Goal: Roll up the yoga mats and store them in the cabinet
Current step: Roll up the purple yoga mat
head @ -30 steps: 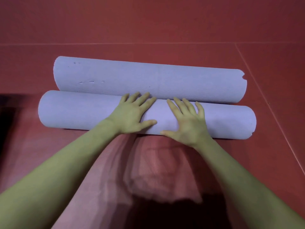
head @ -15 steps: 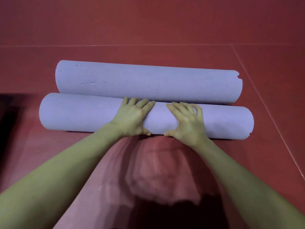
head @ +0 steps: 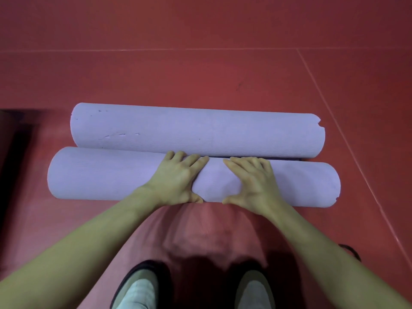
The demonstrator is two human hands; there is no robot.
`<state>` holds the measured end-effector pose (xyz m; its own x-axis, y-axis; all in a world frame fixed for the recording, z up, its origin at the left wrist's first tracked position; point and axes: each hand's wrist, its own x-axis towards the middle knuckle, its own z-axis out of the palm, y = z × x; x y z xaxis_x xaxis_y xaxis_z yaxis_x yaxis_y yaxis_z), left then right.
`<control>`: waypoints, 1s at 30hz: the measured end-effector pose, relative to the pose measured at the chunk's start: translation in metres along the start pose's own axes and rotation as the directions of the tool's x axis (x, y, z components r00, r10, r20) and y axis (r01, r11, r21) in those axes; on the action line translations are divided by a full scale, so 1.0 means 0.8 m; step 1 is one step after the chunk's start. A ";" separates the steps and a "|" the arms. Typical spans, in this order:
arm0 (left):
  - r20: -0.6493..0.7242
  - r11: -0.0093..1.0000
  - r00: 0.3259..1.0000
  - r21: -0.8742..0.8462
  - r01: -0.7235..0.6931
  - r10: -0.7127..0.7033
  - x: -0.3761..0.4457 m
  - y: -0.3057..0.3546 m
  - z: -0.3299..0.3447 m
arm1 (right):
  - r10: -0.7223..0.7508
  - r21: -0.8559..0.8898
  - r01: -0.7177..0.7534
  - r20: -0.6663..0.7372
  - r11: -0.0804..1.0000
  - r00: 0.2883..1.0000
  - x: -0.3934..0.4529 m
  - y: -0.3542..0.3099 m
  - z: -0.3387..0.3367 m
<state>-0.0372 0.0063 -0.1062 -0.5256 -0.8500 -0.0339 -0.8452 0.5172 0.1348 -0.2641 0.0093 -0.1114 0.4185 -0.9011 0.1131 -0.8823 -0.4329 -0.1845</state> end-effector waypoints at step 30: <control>0.199 0.934 0.919 -0.043 0.356 -0.341 0.029 0.019 -0.003 | -0.019 0.231 -0.026 0.189 0.973 0.982 -0.042 -0.002 -0.016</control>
<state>-0.0624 -0.0057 -0.1024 -0.2142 -0.9374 -0.2745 -0.9718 0.1762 0.1566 -0.2798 0.0404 -0.1023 0.4681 -0.8809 -0.0704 -0.8195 -0.4029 -0.4076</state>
